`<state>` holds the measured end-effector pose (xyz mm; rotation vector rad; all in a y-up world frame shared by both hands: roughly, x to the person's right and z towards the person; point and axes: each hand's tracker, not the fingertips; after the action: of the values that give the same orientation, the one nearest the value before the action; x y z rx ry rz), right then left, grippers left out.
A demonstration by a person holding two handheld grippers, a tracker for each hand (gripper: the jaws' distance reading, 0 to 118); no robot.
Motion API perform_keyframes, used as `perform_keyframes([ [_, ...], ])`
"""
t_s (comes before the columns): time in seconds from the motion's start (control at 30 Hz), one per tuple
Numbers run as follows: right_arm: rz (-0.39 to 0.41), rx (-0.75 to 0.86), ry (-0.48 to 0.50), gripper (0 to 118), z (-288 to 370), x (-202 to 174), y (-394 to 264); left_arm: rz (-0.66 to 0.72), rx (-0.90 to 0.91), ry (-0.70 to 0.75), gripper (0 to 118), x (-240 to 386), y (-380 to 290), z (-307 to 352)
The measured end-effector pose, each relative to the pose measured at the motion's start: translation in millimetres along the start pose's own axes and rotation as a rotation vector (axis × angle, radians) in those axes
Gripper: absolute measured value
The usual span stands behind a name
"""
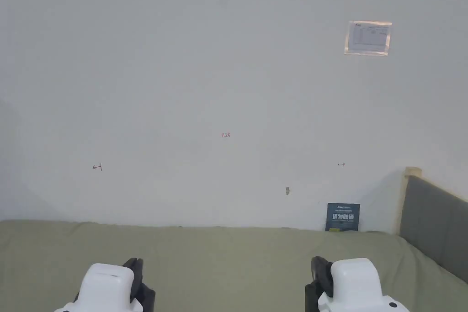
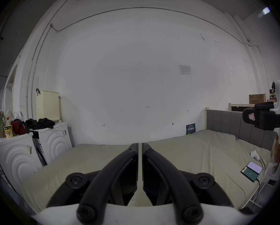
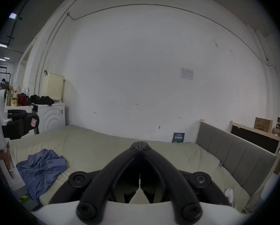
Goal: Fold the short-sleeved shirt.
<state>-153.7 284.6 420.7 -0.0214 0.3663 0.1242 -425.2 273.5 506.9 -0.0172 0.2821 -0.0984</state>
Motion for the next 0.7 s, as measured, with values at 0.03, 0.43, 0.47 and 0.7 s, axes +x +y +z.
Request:
perform_keyframes([
  [0.03, 0.01, 0.005, -0.016, 0, 0, -2, -1, 0.0, -0.001, 0.001, 3, -1, -1, 0],
  [0.43, -0.072, 0.024, 0.352, 0, -13, -113, -3, 0.002, -0.032, 0.35, 0, -108, -16, 72],
  [0.47, -0.074, 0.027, 0.371, 0, -10, -122, -3, 0.007, -0.068, 0.351, 0, -116, -19, 75],
  [0.7, 0.0, -0.03, 0.47, 0, -21, -167, -37, 0.21, -0.627, 0.263, 0, -227, -94, -2],
])
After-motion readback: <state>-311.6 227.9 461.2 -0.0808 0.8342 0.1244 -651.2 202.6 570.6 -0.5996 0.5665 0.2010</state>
